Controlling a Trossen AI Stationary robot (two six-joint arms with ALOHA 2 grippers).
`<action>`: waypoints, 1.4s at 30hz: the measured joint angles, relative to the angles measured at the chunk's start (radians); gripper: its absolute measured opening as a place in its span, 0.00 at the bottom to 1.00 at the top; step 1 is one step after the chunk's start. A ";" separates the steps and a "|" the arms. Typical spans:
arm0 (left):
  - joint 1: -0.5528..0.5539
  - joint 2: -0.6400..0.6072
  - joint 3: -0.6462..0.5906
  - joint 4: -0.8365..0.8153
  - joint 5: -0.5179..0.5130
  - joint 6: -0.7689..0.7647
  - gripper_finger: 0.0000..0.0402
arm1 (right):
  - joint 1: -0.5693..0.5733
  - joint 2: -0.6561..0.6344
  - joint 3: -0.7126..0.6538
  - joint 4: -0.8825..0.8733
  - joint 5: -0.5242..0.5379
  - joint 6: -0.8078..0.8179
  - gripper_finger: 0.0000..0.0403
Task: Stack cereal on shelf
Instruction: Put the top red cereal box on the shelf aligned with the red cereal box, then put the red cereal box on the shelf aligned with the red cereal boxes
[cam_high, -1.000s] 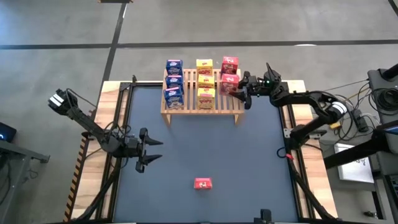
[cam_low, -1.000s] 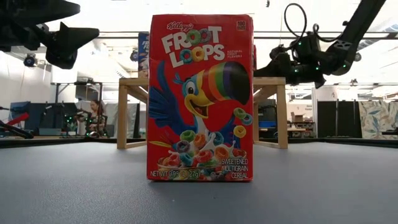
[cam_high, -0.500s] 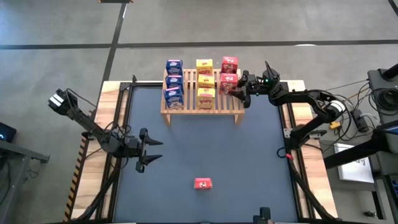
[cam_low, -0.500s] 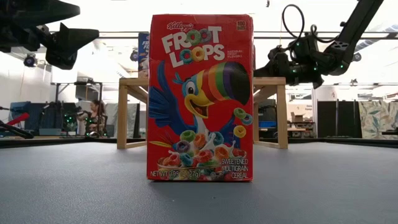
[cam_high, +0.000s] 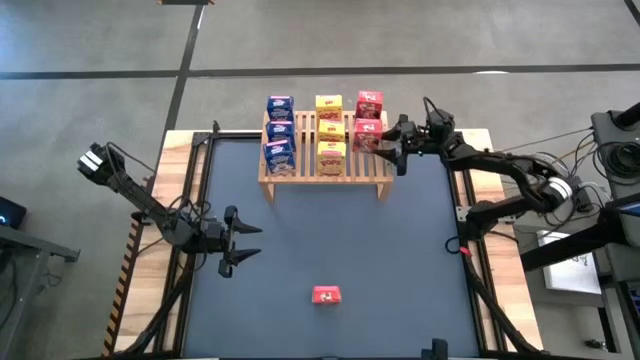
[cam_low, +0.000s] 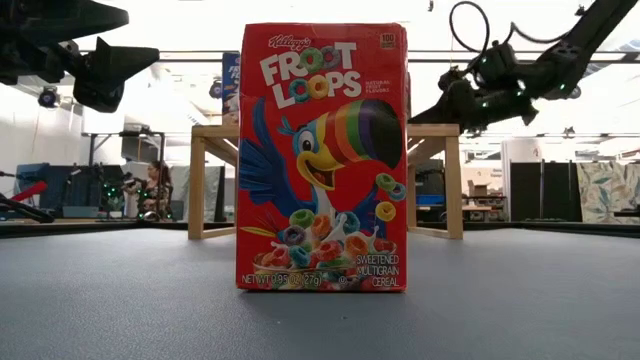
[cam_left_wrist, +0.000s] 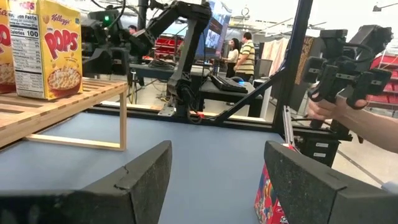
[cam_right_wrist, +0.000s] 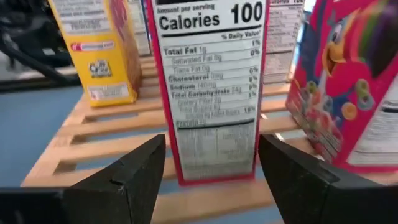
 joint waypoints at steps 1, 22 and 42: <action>0.000 0.000 0.000 0.000 0.000 0.000 0.60 | 0.000 -0.024 0.000 -0.035 0.005 -0.014 0.60; 0.000 0.000 0.000 -0.003 0.000 -0.011 0.60 | 0.060 -0.436 -0.024 -0.398 0.045 0.002 0.57; 0.000 0.000 0.001 -0.006 0.000 -0.048 0.60 | 0.995 -0.408 -0.094 -0.284 0.619 0.069 0.57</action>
